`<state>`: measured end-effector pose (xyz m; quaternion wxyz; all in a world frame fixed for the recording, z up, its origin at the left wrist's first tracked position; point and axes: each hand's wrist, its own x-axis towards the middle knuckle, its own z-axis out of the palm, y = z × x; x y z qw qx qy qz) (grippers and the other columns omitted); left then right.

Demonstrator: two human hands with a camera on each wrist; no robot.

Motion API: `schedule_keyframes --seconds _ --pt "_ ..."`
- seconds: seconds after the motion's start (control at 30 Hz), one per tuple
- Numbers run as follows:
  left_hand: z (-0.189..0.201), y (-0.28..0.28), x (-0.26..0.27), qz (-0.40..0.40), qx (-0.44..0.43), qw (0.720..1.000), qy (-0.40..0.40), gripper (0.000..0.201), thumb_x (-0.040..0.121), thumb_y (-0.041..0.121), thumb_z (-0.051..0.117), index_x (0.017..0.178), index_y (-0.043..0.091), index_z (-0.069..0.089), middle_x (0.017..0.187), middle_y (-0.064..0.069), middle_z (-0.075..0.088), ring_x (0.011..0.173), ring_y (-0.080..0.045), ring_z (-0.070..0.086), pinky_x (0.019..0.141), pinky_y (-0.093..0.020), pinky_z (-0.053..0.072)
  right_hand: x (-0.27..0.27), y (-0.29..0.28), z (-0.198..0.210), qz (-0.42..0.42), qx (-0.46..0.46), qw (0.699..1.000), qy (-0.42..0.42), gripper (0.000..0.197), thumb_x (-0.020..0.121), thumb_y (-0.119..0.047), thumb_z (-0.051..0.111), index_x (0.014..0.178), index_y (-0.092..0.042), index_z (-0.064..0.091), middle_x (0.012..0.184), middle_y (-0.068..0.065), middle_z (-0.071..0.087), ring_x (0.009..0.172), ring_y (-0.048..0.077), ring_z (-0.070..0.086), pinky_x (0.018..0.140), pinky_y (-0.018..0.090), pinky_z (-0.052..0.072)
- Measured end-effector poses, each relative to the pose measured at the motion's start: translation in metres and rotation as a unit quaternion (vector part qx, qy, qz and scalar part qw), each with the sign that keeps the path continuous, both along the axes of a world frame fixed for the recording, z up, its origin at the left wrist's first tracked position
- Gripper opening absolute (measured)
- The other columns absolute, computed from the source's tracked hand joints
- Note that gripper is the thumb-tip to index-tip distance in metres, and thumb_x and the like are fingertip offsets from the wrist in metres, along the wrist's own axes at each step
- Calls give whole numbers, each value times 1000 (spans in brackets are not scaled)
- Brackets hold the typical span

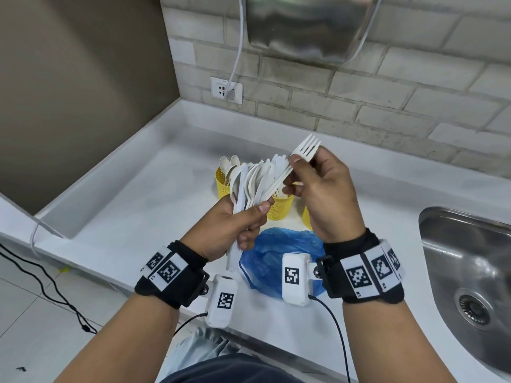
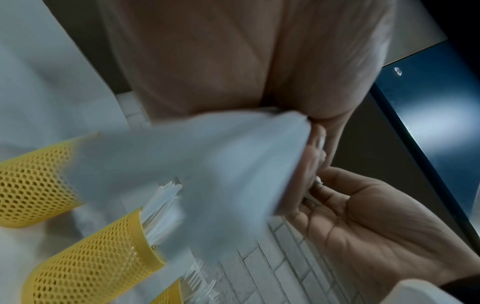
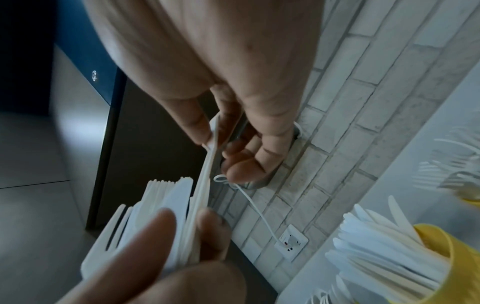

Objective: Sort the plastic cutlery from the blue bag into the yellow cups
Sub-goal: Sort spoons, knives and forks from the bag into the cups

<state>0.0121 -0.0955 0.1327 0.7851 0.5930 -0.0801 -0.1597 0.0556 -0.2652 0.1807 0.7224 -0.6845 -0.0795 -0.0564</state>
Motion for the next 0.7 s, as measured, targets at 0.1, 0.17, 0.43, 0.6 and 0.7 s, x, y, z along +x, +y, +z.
schedule_keyframes --seconds 0.1,0.17,0.43,0.6,0.7 --pt "1 1 3 -4 3 1000 -4 22 96 27 60 110 11 57 63 -1 33 48 -13 28 47 -23 30 2 -3 15 -55 83 994 -43 15 103 -3 46 94 -13 52 82 9 64 70 32 71 63 39 57" --pt "2 2 7 -9 11 1000 -21 19 98 26 58 109 11 57 64 -4 26 50 -15 26 47 -23 32 0 -6 26 -72 62 989 -118 16 106 -4 39 98 -17 44 87 12 64 63 39 70 58 42 58" --pt "6 12 30 19 -11 1000 -3 10 96 25 59 94 15 59 63 0 25 53 -16 22 49 -25 26 -7 16 37 -100 -75 970 -210 15 95 -9 65 109 -12 58 60 -15 45 52 6 39 52 26 39" --pt "8 20 39 42 15 999 -6 8 93 16 60 87 13 63 60 1 35 51 -14 30 49 -26 27 -3 45 15 -28 -178 980 -89 9 88 -18 73 80 -18 68 48 -7 30 44 13 31 50 27 35" --pt "8 26 42 49 50 997 -20 37 102 5 51 135 21 59 65 0 40 52 -13 34 49 -27 30 3 53 9 -23 -210 975 -73 10 88 -26 75 83 -21 69 46 -10 37 44 9 38 55 25 37"
